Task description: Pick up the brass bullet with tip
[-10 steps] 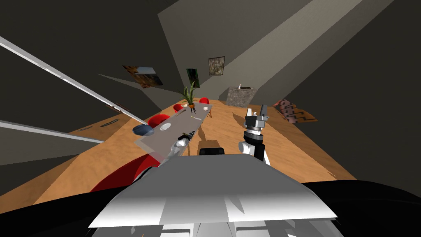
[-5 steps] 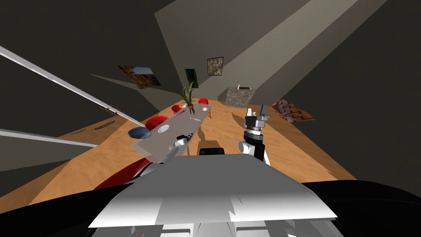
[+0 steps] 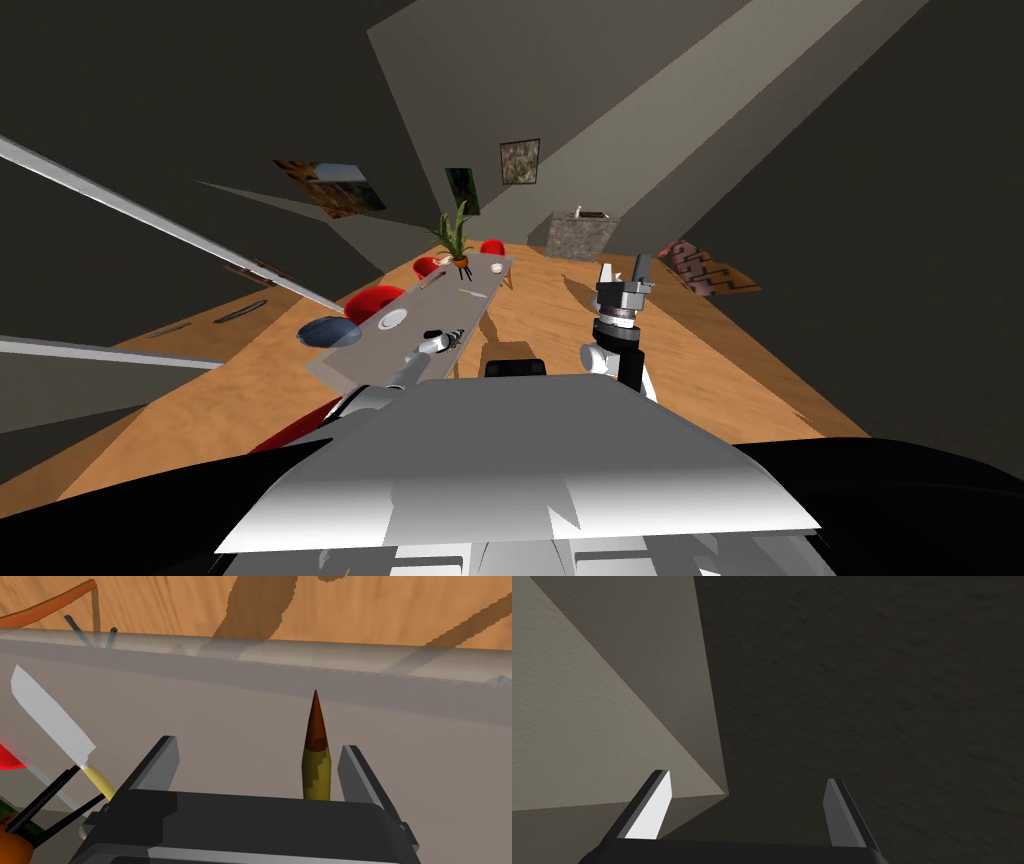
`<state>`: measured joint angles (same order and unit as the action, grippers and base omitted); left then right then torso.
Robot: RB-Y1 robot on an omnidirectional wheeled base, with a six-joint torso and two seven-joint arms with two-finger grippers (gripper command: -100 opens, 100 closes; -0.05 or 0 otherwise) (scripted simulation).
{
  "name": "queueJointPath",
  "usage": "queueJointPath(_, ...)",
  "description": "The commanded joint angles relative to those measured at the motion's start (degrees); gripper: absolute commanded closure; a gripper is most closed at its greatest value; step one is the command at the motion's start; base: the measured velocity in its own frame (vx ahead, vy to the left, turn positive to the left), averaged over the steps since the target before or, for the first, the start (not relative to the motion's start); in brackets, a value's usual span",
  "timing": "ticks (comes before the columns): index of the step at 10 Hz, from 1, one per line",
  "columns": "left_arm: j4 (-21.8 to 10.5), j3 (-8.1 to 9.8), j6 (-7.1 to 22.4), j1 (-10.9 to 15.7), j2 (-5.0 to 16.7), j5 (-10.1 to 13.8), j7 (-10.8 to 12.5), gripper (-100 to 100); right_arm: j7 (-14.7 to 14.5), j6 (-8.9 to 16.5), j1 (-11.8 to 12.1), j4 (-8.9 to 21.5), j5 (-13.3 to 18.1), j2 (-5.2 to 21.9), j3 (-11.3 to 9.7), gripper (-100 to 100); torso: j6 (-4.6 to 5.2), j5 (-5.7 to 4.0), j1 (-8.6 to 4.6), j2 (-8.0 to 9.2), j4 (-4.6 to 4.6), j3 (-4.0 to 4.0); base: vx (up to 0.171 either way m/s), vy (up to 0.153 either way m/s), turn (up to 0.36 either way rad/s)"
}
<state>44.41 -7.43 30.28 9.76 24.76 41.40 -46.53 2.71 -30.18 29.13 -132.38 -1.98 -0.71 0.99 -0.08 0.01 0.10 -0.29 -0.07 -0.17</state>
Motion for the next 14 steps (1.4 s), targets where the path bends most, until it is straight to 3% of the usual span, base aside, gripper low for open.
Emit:
queueJointPath(1, -2.9, 0.53, 2.1, 1.3, 0.5, 0.7, -0.6, -100, 0.0, 0.0, 0.0, 0.0, 0.0, 0.0, 0.0, 0, 0.0, 0.0, 0.0, 0.0, 0.0, 0.0, 0.079, 0.031, -0.028)
queueJointPath(3, -4.0, 0.53, 2.1, 1.3, 0.5, 0.7, -0.6, -100, 0.0, 0.0, 0.0, 0.0, 0.0, 0.0, 0.0, 0, 0.01, 0.0, -0.01, 0.08, 0.02, 0.05, 0.033, 0.015, -0.009)
queueJointPath(6, -9.3, 1.41, 5.0, 3.3, 1.5, 2.8, -1.9, -100, 0.0, 0.0, 0.0, 0.0, 0.0, 0.0, 0.0, 0, 0.01, -0.01, -0.06, 0.16, 0.04, 0.1, 0.043, 0.016, -0.026)
queueJointPath(9, -11.7, 1.81, 6.3, 4.2, 2.0, 3.6, -2.4, -100, 0.0, 0.0, 0.0, 0.0, 0.0, 0.0, 0.0, 0, 0.02, 0.0, -0.02, 0.08, 0.03, 0.05, 0.058, 0.025, -0.016)
queueJointPath(14, -18.9, 3.11, 10.2, 6.4, 3.3, 6.2, -3.8, -100, 0.0, 0.0, 0.0, 0.0, 0.0, 0.0, 0.0, 0, 0.0, 0.02, 0.12, 0.05, 0.02, 0.04, 0.069, 0.052, -0.013)
